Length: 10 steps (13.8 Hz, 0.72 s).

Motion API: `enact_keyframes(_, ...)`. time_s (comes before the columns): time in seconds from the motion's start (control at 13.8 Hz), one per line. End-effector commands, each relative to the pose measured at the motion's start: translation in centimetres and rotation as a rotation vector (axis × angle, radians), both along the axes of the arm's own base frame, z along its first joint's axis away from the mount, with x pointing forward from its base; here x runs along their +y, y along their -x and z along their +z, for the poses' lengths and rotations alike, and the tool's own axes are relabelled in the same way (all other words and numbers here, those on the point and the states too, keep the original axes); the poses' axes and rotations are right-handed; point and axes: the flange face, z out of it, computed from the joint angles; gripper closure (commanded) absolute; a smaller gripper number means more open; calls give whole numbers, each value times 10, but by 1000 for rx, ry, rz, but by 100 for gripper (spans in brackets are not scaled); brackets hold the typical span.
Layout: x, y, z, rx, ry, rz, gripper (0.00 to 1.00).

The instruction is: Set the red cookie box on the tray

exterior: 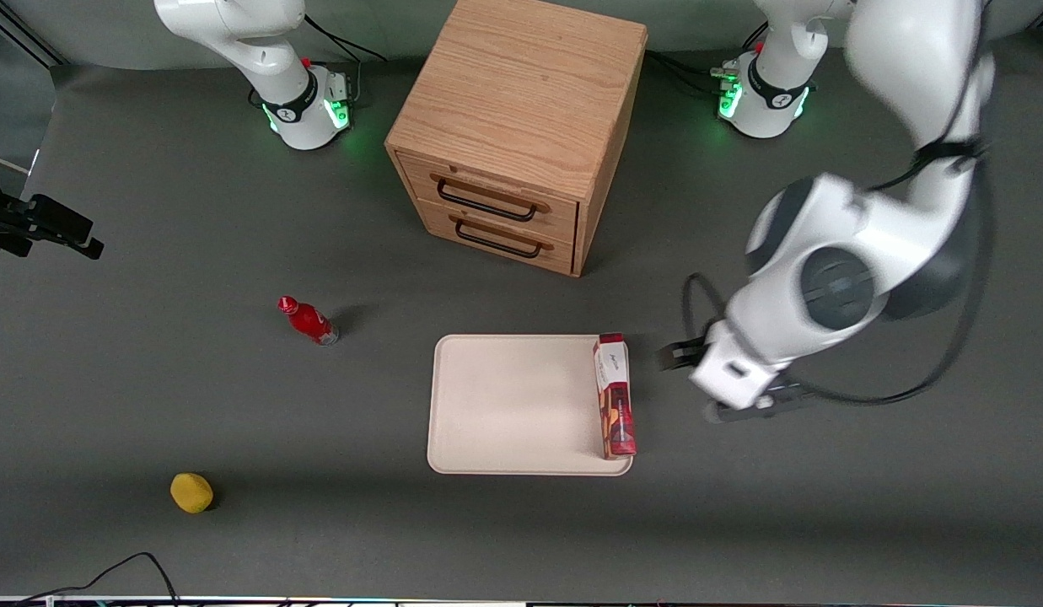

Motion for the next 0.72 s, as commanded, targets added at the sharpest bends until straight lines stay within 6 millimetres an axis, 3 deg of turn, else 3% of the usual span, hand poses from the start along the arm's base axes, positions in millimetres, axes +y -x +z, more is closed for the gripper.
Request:
enact_keyframes(0.0, 91, 32, 62, 60, 17, -79, 0)
enact_keyframes(0.14, 151, 54, 79, 59, 46, -134, 0)
enact_keyframes(0.36, 210, 87, 64, 55, 54, -197, 0)
enact_keyframes(0.51, 225, 98, 55, 41, 60, -192, 0)
enact_keyframes(0.65, 221, 90, 75, 20, 49, -208, 0)
